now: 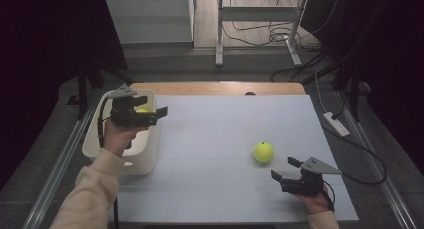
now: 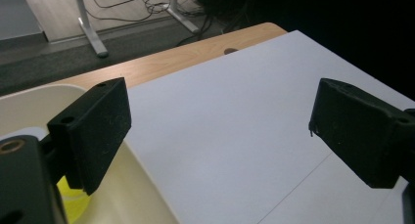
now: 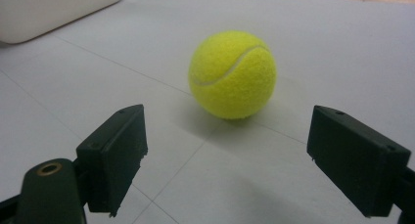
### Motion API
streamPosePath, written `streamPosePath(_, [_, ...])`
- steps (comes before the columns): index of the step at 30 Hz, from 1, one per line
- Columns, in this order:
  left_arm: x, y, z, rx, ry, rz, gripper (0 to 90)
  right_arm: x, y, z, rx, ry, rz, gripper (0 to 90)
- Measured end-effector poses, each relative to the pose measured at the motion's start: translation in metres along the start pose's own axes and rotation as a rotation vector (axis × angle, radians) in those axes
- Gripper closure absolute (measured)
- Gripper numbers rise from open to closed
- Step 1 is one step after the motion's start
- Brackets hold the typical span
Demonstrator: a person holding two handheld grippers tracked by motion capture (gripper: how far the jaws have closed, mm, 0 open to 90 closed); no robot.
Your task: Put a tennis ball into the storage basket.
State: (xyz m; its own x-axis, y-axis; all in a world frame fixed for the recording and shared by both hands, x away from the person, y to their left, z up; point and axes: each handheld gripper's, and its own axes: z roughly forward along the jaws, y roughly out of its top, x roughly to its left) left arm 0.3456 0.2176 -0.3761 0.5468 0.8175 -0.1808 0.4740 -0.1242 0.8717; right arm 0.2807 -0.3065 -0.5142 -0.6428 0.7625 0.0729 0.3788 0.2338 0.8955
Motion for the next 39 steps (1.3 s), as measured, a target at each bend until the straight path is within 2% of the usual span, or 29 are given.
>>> streamPosePath(3, [-0.003, 0.001, 0.002, -0.003, 0.007, -0.006, 8.3, 0.0, 0.0, -0.001, -0.004, -0.001, 0.002, 15.1])
streamPosePath(7, [-0.009, 0.002, 0.006, 0.002, -0.013, -0.002, 8.4, 0.0, 0.0, -0.001, -0.003, -0.001, 0.002, 15.1])
streamPosePath(12, [-0.021, 0.002, 0.009, 0.011, -0.045, 0.026, 8.5, -0.001, 0.0, -0.001, -0.001, 0.0, -0.001, 15.1])
streamPosePath(17, [-0.028, 0.002, 0.011, 0.011, -0.06, 0.038, 8.3, 0.0, -0.001, -0.001, -0.002, 0.004, -0.002, 15.1])
streamPosePath(26, [-0.036, 0.0, 0.015, 0.009, -0.088, 0.043, 8.7, -0.001, 0.0, -0.001, -0.005, 0.001, 0.003, 15.1])
streamPosePath(32, [-0.045, -0.004, 0.024, 0.031, -0.116, 0.061, 8.5, 0.0, 0.001, -0.001, -0.012, 0.002, 0.009, 15.1])
streamPosePath(39, [-0.049, -0.007, 0.031, 0.04, -0.14, 0.058, 8.5, 0.0, 0.001, -0.001, -0.011, -0.001, 0.006, 15.1])
